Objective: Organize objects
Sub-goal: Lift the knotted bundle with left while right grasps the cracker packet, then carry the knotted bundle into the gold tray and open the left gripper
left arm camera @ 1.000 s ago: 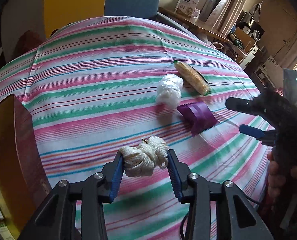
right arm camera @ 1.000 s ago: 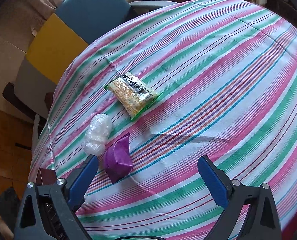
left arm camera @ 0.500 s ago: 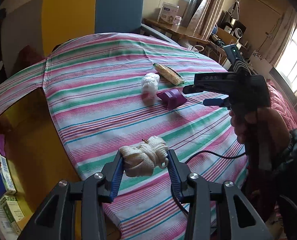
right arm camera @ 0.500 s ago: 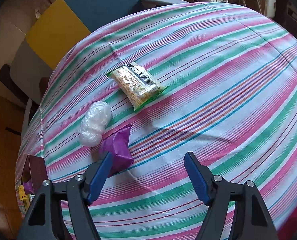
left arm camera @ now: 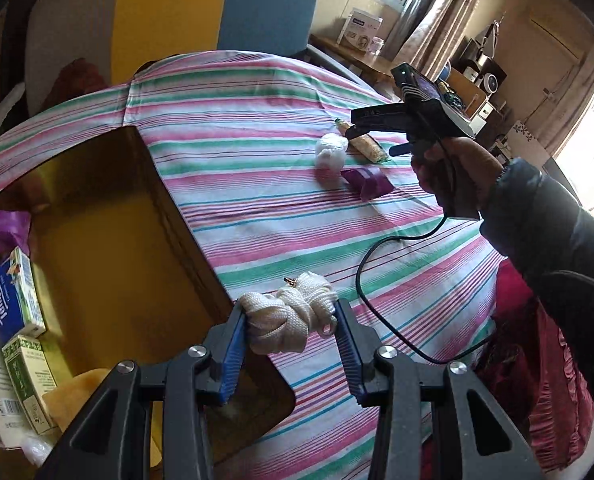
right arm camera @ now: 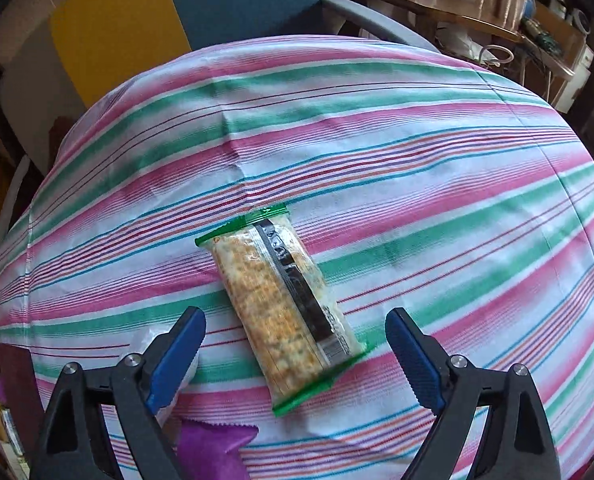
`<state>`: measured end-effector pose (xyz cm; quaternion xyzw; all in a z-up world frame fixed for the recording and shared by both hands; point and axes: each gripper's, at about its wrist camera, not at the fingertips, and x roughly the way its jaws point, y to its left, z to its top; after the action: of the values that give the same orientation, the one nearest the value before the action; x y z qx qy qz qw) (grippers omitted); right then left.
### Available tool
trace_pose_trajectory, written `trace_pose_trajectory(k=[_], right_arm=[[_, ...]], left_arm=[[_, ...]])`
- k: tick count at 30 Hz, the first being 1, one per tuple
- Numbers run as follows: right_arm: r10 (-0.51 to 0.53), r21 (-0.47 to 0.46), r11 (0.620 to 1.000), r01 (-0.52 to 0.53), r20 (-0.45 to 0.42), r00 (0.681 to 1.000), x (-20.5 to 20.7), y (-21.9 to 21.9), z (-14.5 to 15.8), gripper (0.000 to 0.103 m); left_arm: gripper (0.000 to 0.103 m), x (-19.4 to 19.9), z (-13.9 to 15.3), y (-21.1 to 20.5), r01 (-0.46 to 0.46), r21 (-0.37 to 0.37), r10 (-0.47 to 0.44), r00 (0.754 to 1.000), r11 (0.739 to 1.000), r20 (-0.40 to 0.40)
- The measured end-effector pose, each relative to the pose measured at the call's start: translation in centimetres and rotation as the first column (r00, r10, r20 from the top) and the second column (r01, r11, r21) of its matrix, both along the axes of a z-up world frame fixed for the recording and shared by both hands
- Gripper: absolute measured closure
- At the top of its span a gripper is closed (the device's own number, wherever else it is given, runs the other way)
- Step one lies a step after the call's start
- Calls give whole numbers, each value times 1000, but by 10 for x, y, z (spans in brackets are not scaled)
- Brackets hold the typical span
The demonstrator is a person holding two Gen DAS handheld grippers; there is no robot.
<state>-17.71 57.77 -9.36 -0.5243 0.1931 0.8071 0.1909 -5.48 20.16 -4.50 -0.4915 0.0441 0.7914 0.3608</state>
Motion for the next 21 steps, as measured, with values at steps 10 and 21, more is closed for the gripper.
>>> trace_pose_trajectory(k=[10, 21], right_arm=[[128, 87, 987, -138, 111, 985, 11, -10, -10, 64], [114, 75, 989, -129, 179, 977, 89, -18, -11, 64]], left_arm=[[61, 3, 4, -4, -13, 31, 13, 1000, 999, 0], [61, 18, 18, -29, -76, 35, 79, 994, 996, -78]])
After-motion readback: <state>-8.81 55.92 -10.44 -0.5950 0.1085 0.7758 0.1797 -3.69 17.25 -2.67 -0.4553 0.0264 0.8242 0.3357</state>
